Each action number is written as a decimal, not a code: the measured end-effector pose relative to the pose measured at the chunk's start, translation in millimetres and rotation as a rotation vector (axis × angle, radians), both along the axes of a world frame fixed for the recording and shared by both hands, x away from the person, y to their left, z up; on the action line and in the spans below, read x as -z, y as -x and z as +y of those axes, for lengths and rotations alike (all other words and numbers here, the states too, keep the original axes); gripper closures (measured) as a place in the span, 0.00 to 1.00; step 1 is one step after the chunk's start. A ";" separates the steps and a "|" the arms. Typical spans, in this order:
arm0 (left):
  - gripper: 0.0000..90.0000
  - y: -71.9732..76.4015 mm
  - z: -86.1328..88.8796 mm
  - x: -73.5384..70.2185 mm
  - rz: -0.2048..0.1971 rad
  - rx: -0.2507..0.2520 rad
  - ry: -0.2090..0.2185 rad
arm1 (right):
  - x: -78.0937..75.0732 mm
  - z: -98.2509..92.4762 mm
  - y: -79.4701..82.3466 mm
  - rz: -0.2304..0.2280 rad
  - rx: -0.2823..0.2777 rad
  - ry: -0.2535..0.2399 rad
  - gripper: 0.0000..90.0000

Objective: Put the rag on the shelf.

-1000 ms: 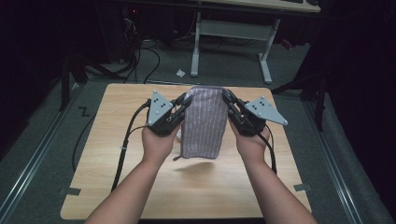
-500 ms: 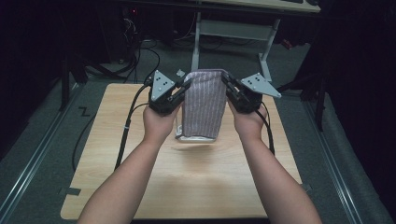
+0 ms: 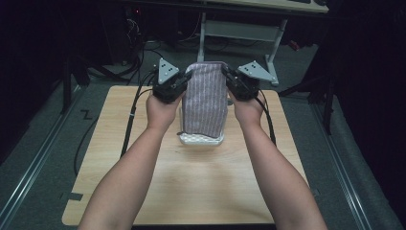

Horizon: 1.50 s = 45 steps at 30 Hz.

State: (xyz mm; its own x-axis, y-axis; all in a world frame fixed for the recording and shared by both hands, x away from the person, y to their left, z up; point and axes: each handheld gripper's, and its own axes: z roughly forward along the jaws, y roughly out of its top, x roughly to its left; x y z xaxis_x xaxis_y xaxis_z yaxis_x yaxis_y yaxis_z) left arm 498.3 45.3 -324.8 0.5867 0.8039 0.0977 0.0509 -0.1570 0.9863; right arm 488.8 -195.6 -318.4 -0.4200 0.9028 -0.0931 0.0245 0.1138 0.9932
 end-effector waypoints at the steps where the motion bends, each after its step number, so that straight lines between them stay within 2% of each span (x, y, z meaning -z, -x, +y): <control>1: 0.88 -3.4 -0.1 0.6 0.003 -0.005 -0.016 | 0.6 0.2 -4.3 0.009 -0.002 -0.003 0.93; 2: 0.88 -6.6 0.8 1.3 -0.006 -0.014 -0.033 | 1.1 0.9 -8.4 0.021 -0.005 -0.007 0.93; 3: 0.88 -10.2 1.7 1.9 0.003 -0.011 -0.040 | 1.8 1.4 -12.3 0.026 -0.010 -0.008 0.93; 4: 0.88 -13.4 2.1 3.1 0.030 -0.015 -0.037 | 2.7 2.1 -16.3 0.039 -0.014 -0.010 0.93; 6: 0.88 -19.1 3.0 5.9 0.048 -0.029 -0.057 | 5.4 4.7 -24.5 0.067 -0.016 0.009 0.93; 8: 0.88 -22.2 3.0 7.8 0.061 -0.034 -0.058 | 8.7 6.5 -32.8 0.094 -0.017 0.023 0.93; 9: 0.87 -28.8 3.9 11.8 0.103 -0.037 -0.027 | 10.4 6.6 -36.8 0.116 -0.020 0.018 0.93; 11: 0.87 -35.7 4.3 16.5 0.152 -0.038 0.008 | 13.9 6.6 -42.7 0.135 -0.016 0.022 0.93; 15: 0.86 -48.1 1.0 26.9 0.246 -0.034 0.023 | 21.2 7.2 -52.3 0.173 0.011 0.055 0.91; 16: 0.86 -51.1 1.3 29.3 0.279 -0.048 0.025 | 23.4 7.0 -54.9 0.197 0.012 0.056 0.87; 17: 0.82 -53.1 2.9 31.1 0.302 -0.066 0.034 | 25.7 6.6 -57.3 0.229 0.022 0.055 0.78; 19: 0.68 -54.5 7.9 33.8 0.306 -0.067 0.066 | 29.5 3.4 -61.1 0.287 0.027 0.040 0.68; 21: 0.61 -53.7 11.7 34.2 0.299 -0.065 0.069 | 30.8 1.7 -60.2 0.283 0.033 0.054 0.66; 23: 0.61 -52.0 13.1 33.9 0.294 -0.057 0.074 | 30.5 0.1 -58.3 0.272 0.032 0.065 0.66; 27: 0.61 -48.5 12.0 33.8 0.299 -0.053 0.061 | 29.5 -2.0 -54.0 0.269 0.022 0.049 0.66; 32: 0.61 -40.3 8.3 30.7 0.281 -0.042 0.058 | 29.7 0.3 -47.7 0.261 0.009 0.067 0.65; 35: 0.61 -31.5 8.2 30.0 0.271 -0.066 0.064 | 30.2 2.4 -42.1 0.252 0.010 0.075 0.66; 38: 0.61 -21.8 9.1 30.9 0.263 -0.064 0.075 | 30.7 3.1 -35.4 0.250 -0.001 0.069 0.69; 43: 0.61 -8.5 11.8 30.1 0.242 -0.059 0.060 | 29.1 3.0 -22.7 0.239 0.000 0.071 0.71; 45: 0.61 -0.5 13.5 28.2 0.231 -0.054 0.047 | 28.8 2.5 -12.0 0.228 -0.001 0.073 0.68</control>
